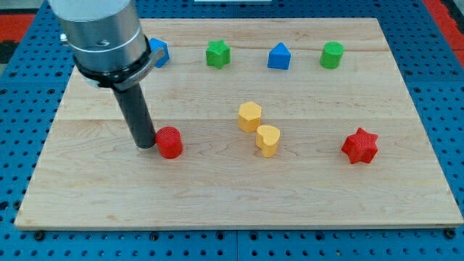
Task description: Slide the yellow hexagon to the left side of the red circle
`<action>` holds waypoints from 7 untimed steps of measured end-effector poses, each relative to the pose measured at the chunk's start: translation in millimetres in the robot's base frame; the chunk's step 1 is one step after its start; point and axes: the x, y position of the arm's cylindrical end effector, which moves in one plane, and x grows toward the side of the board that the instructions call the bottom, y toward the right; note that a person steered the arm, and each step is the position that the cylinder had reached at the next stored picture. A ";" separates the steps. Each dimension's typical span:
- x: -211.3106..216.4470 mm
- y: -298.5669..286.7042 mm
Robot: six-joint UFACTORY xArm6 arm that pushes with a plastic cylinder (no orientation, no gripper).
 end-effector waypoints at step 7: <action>-84.0 193.6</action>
